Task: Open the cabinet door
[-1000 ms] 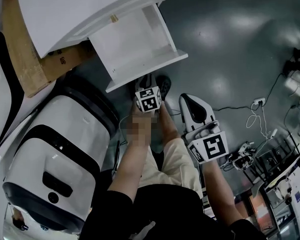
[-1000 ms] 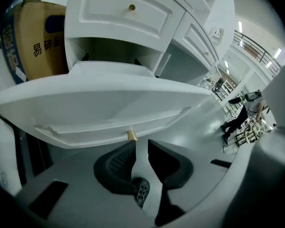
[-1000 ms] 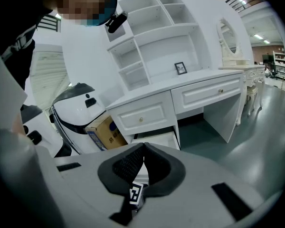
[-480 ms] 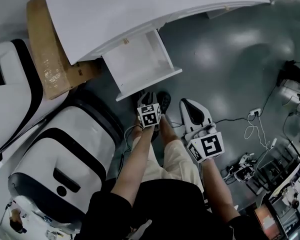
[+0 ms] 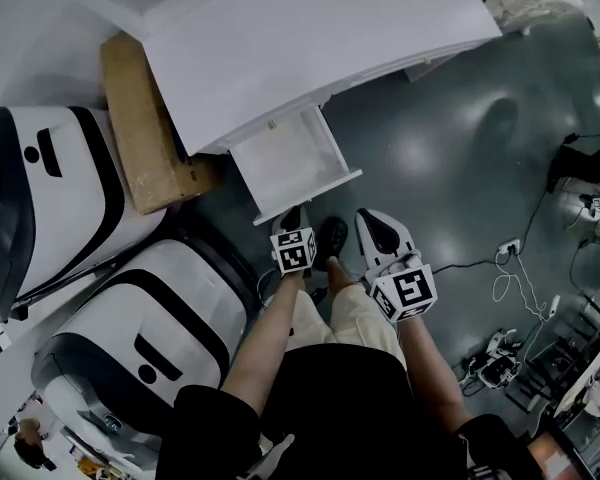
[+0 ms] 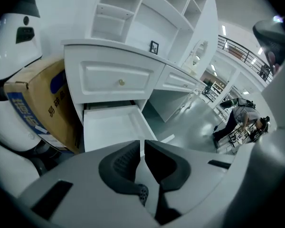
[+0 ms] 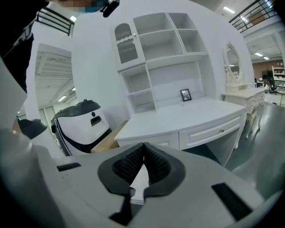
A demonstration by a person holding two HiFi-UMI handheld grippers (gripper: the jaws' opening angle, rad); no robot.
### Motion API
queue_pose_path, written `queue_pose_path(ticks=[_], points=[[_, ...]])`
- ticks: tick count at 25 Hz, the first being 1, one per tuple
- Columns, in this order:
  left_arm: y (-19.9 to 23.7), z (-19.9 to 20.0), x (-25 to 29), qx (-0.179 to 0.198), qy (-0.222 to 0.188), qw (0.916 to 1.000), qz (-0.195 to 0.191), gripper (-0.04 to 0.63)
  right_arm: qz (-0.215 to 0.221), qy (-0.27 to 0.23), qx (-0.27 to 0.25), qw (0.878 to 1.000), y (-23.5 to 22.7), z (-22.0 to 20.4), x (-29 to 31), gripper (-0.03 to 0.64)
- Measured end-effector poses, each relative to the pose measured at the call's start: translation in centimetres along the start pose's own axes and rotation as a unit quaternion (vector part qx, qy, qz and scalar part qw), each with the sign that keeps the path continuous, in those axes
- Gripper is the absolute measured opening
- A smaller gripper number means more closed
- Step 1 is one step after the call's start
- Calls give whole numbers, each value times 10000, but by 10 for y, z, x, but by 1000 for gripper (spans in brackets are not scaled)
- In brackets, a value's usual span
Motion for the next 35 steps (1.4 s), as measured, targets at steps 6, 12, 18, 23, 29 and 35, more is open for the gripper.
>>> queue_pose_path(ticks=[6,12,18,23,29,35], points=[[9,33,-36,-200,-340,9992,20,30,1,-231,-83,9997,9,28,-1,18],[9,67,-81,-132,-790,9966,-176,25,-39,-464,-108,9989,28,53,-4,18],[14,116,-117,375,-1251,9906,-403,23,-166,-768,-146,9968,37,82,-2,18],[24,161,-150,775,-1791,9792,-560,23,-169,-1114,-215,9934,50,109,6,18],[23,213,-191,1202,-2488,9564,-942,23,-31,-1378,-378,9897,67,141,14,17],[28,262,-233,1487,-2980,9348,-1232,21,154,-1531,-387,9873,85,172,10,17]])
Point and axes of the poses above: the fingertips, and each gripper's own axes: x forward along the fingers, y to its left, z out of its top, the point moved 9 cm from there along -x, backward along the fingers, and after that the axes turned 8 degrees about x, right-handed, at the moved point
